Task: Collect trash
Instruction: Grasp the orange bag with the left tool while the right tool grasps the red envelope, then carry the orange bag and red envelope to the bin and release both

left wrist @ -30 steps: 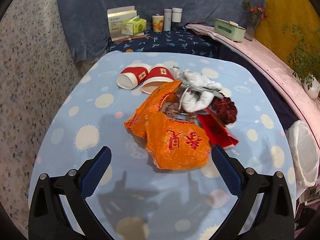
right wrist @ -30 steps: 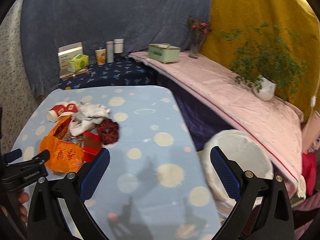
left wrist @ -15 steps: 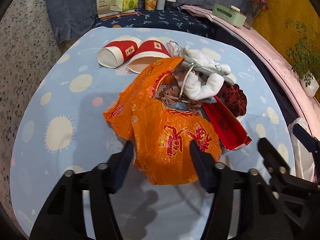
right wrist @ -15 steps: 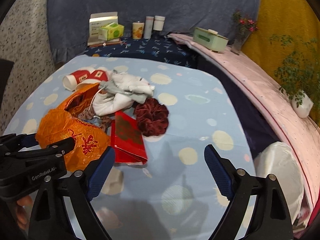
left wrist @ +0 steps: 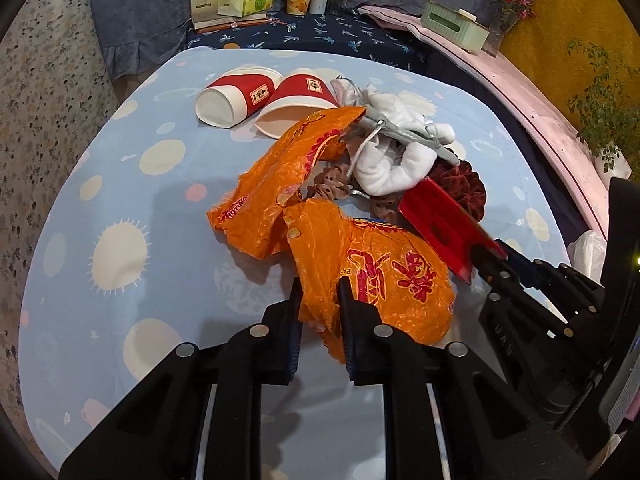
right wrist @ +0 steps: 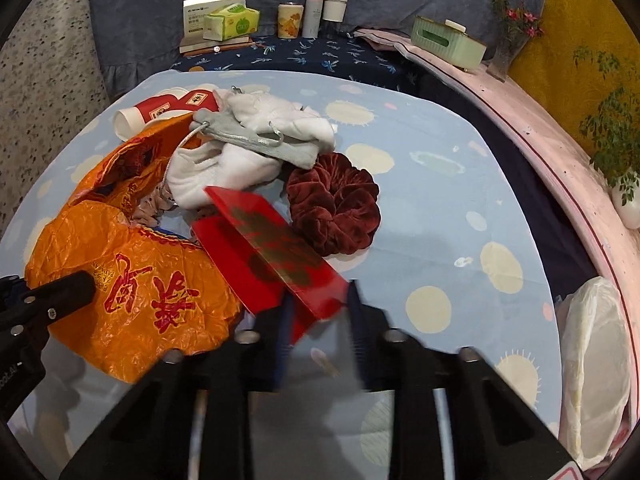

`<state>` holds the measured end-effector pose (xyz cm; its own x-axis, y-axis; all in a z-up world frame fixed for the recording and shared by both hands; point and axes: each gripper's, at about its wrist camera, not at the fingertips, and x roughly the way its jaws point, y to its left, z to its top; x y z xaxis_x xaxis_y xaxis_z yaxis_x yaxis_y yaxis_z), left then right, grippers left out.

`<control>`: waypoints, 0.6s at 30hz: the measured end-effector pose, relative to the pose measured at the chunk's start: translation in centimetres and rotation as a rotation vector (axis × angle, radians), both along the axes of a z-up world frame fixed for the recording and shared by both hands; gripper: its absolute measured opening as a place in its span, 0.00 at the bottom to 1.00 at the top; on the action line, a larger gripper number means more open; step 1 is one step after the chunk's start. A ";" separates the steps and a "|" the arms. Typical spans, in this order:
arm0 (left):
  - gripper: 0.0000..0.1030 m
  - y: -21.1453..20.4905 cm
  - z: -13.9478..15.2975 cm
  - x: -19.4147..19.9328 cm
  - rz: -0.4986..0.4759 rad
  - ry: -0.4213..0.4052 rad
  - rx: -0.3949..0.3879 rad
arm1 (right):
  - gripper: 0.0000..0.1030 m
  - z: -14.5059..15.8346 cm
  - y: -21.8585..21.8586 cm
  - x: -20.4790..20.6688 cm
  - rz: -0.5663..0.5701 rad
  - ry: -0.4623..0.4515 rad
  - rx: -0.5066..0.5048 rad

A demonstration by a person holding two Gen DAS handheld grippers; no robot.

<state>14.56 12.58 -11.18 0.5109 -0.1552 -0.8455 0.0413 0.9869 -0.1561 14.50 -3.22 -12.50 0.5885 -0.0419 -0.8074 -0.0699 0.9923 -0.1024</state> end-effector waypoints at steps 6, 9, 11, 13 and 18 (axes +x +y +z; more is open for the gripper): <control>0.16 -1.1 1.9 -1.1 -0.024 -0.042 0.007 | 0.03 2.3 -1.6 -1.6 -0.014 -0.037 0.043; 0.15 -1.9 3.1 -1.8 -0.043 -0.067 -0.001 | 0.01 3.6 -2.4 -2.6 -0.022 -0.066 0.044; 0.15 -2.5 3.9 -2.2 -0.055 -0.085 -0.003 | 0.01 4.7 -3.3 -3.2 -0.037 -0.084 0.048; 0.15 -3.3 4.8 -2.6 -0.072 -0.103 -0.011 | 0.01 5.7 -4.3 -3.8 -0.056 -0.103 0.056; 0.15 -6.0 7.3 -3.2 -0.126 -0.155 -0.016 | 0.01 8.5 -7.5 -5.3 -0.120 -0.159 0.070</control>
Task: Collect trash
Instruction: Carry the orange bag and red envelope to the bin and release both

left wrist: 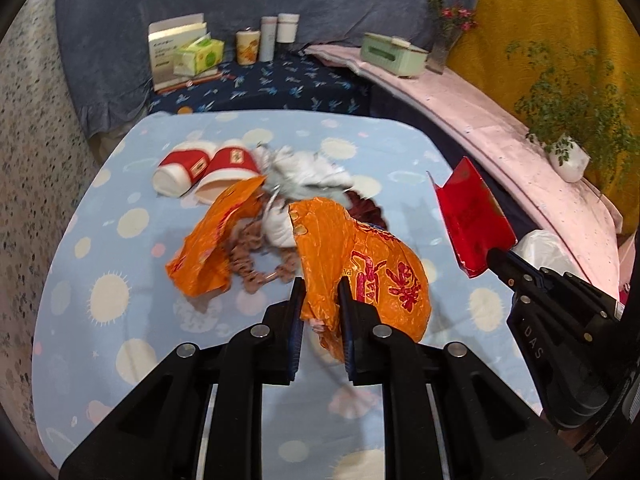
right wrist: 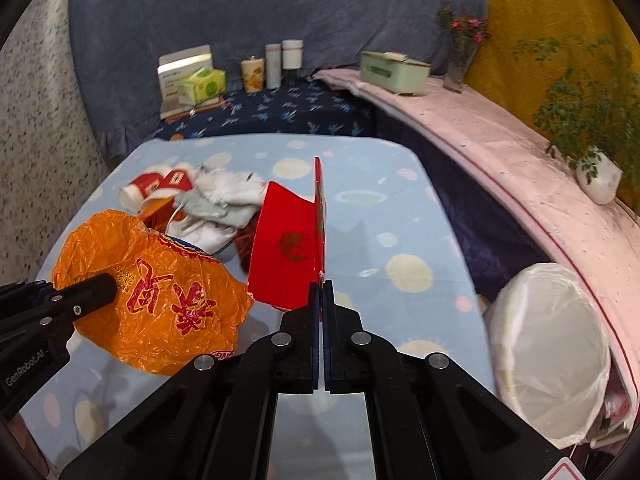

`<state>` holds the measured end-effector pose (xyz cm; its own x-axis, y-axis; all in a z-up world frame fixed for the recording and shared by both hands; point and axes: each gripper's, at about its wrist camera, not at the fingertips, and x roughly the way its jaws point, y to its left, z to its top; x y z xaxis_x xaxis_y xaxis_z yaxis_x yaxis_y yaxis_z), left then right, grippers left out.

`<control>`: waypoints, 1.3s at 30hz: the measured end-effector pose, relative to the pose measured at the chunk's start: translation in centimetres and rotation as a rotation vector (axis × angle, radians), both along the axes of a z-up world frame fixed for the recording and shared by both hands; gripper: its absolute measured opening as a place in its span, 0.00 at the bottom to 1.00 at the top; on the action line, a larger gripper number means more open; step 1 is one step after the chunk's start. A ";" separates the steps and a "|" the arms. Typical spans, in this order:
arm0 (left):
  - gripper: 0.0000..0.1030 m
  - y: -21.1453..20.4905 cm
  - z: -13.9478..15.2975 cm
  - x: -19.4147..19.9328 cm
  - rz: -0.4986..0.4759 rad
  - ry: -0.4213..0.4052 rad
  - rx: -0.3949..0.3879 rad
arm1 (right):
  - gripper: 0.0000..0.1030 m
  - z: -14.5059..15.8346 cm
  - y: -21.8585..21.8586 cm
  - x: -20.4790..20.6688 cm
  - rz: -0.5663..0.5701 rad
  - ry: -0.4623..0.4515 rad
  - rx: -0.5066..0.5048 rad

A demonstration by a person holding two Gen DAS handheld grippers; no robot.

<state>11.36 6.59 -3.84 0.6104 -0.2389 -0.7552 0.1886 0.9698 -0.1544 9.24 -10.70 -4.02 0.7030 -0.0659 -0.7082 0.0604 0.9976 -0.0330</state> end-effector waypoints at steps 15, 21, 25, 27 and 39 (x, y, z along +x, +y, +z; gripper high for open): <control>0.15 -12.9 5.2 -1.7 -0.231 -0.113 -0.014 | 0.01 3.4 -12.1 -6.0 -0.286 -0.086 0.003; 0.15 -18.6 5.4 -2.3 -0.325 -0.125 -0.016 | 0.01 2.3 -17.2 -8.1 -0.393 -0.073 0.021; 0.15 -22.3 5.1 -2.4 -0.375 -0.121 -0.015 | 0.01 1.2 -20.3 -9.1 -0.447 -0.055 0.034; 0.16 -23.9 4.9 -2.3 -0.396 -0.112 -0.015 | 0.01 0.7 -21.4 -9.4 -0.466 -0.048 0.041; 0.59 -29.9 3.0 -1.9 -0.468 -0.094 0.012 | 0.23 -1.6 -25.1 -10.2 -0.546 -0.029 0.081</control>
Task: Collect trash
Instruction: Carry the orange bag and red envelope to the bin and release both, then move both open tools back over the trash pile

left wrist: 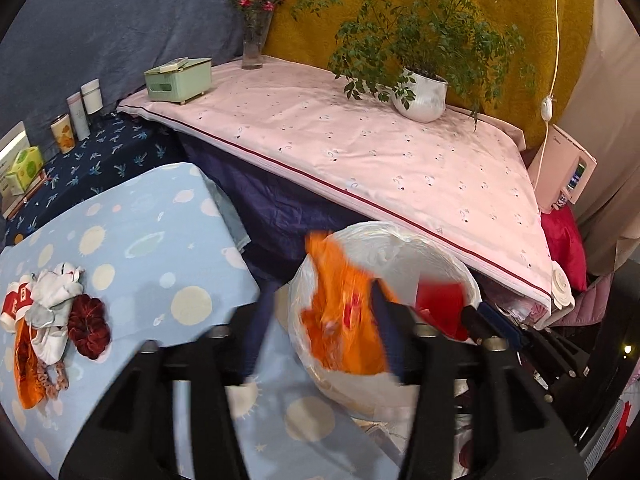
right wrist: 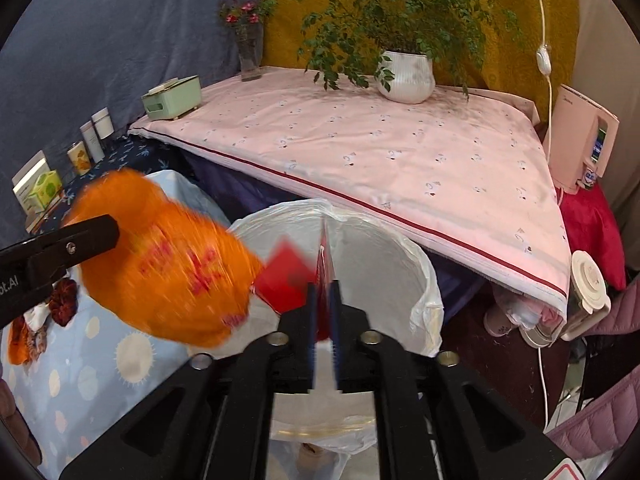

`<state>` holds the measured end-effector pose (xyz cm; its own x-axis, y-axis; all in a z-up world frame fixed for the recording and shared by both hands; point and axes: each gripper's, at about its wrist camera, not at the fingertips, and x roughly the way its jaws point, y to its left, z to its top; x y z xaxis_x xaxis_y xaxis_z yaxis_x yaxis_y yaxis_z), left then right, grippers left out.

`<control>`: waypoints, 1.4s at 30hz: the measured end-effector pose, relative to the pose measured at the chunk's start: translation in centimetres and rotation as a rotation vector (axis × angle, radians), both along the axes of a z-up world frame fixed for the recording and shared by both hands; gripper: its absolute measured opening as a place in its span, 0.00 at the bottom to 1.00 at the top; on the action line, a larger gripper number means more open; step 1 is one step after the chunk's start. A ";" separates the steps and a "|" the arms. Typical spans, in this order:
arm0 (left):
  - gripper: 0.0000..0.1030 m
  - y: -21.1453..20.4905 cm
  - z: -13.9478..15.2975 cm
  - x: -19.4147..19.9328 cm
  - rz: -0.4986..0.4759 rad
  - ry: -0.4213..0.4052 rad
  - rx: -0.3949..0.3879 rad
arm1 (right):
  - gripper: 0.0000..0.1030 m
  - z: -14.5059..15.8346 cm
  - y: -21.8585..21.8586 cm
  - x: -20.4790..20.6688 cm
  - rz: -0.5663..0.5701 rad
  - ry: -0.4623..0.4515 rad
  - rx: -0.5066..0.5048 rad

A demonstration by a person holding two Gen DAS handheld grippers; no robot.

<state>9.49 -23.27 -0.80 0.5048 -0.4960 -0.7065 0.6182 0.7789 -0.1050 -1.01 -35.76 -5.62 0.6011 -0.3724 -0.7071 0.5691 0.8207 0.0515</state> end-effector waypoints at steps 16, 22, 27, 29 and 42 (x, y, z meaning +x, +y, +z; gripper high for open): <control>0.66 5.4 -0.2 1.3 0.131 -0.008 -0.006 | 0.41 2.1 3.1 0.8 0.047 -0.035 -0.034; 0.74 9.3 -0.2 2.2 0.216 -0.001 -0.024 | 0.44 3.1 6.4 1.9 0.119 -0.049 -0.056; 0.75 12.8 -0.5 2.9 0.281 0.006 -0.028 | 0.46 3.5 9.5 3.1 0.185 -0.056 -0.059; 0.77 14.3 -0.7 3.1 0.310 0.005 -0.028 | 0.48 3.6 10.7 3.7 0.212 -0.057 -0.054; 0.81 24.0 -2.2 5.0 0.497 -0.022 0.029 | 0.48 2.8 18.1 7.3 0.350 -0.039 -0.032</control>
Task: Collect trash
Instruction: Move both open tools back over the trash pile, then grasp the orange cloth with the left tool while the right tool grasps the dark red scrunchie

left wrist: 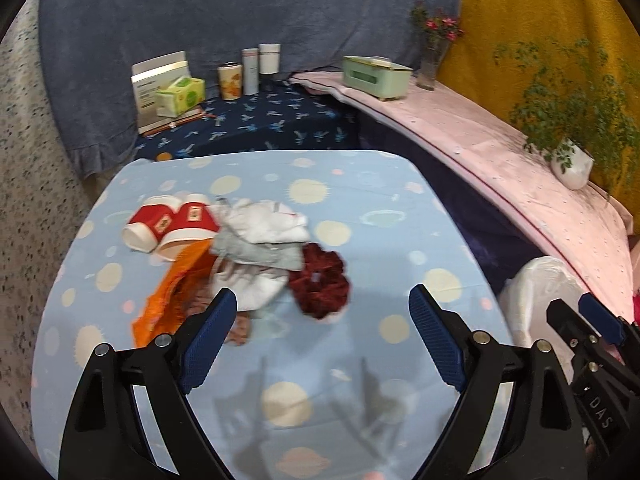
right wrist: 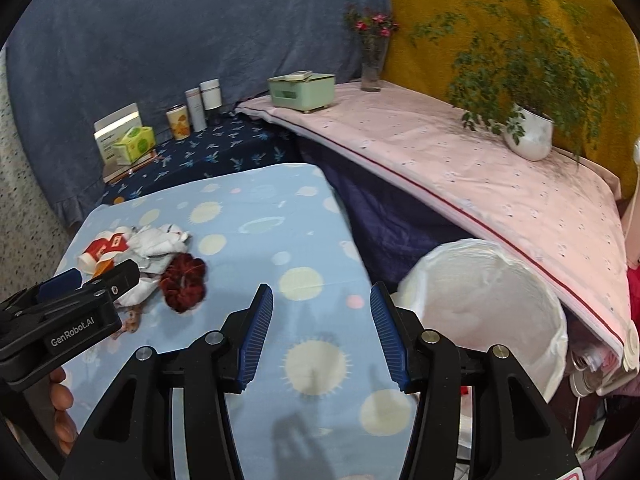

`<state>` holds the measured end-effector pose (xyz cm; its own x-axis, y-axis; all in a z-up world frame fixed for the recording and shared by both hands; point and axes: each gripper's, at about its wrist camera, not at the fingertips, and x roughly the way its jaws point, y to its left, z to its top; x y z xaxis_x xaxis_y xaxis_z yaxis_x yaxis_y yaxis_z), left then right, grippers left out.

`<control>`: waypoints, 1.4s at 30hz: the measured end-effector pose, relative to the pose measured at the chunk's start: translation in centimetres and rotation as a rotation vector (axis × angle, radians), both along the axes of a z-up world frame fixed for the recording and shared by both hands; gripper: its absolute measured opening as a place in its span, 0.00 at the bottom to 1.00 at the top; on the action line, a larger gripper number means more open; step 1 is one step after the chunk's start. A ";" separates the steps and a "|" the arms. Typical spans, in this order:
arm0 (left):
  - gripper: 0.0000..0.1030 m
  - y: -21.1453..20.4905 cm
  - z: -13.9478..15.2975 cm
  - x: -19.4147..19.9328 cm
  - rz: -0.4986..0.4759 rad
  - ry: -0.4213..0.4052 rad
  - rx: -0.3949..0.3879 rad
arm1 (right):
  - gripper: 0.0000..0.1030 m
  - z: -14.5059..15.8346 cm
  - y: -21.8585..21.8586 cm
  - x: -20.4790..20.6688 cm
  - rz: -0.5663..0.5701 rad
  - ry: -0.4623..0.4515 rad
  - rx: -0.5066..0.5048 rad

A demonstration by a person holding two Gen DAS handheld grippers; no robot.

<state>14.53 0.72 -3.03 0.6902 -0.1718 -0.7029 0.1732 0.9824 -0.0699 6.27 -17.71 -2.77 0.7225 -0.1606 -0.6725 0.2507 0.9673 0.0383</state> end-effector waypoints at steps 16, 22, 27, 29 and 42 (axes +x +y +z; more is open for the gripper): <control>0.81 11.8 -5.2 3.5 0.185 0.093 0.045 | 0.48 -3.1 6.6 5.8 0.102 0.064 0.061; 0.81 13.7 -7.3 5.0 0.190 0.124 0.060 | 0.48 -5.3 8.5 9.6 0.110 0.099 0.085; 0.77 14.6 -8.6 6.3 0.190 0.153 0.051 | 0.48 -7.4 9.6 12.2 0.114 0.136 0.107; 0.71 14.7 -8.9 6.7 0.183 0.163 0.046 | 0.48 -8.3 10.1 13.3 0.114 0.157 0.109; 0.23 15.1 -9.4 7.2 0.154 0.205 -0.010 | 0.15 -11.8 10.5 15.1 0.130 0.230 0.154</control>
